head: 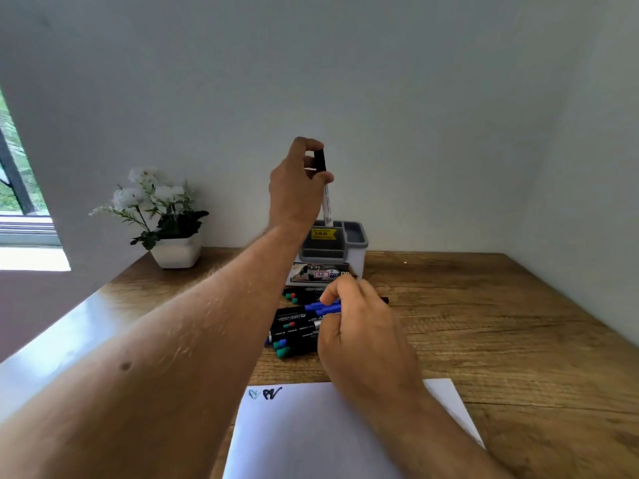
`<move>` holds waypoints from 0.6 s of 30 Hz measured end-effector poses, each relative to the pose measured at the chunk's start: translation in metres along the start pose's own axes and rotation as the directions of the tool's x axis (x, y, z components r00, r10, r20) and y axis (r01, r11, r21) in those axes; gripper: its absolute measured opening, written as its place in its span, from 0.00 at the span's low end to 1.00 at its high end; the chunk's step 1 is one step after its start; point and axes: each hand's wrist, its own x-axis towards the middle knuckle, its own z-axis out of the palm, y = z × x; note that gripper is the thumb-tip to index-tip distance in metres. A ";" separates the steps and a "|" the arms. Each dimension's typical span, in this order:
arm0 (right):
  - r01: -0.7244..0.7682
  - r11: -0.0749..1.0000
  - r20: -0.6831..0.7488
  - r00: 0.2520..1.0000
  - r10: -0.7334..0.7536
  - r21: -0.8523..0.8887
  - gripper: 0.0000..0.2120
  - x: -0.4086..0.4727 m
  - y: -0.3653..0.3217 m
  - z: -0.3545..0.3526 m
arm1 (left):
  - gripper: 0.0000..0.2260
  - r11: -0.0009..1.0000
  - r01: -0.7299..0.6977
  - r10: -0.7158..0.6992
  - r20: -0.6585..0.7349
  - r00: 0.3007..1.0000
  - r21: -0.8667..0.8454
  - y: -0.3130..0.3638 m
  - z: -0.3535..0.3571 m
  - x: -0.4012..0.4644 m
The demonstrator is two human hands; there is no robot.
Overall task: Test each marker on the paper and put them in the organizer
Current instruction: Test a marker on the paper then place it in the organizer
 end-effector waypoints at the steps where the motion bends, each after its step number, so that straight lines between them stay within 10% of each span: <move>1: 0.003 1.000 0.002 1.000 -0.003 0.007 0.08 0.000 0.000 0.000 | 0.17 1.000 0.017 -0.017 0.016 1.000 0.015 -0.003 0.002 0.000; 18: -0.016 0.998 0.030 0.999 0.014 0.062 0.08 0.001 -0.004 0.002 | 0.19 0.933 0.115 -0.209 0.253 0.945 0.342 -0.014 0.012 -0.004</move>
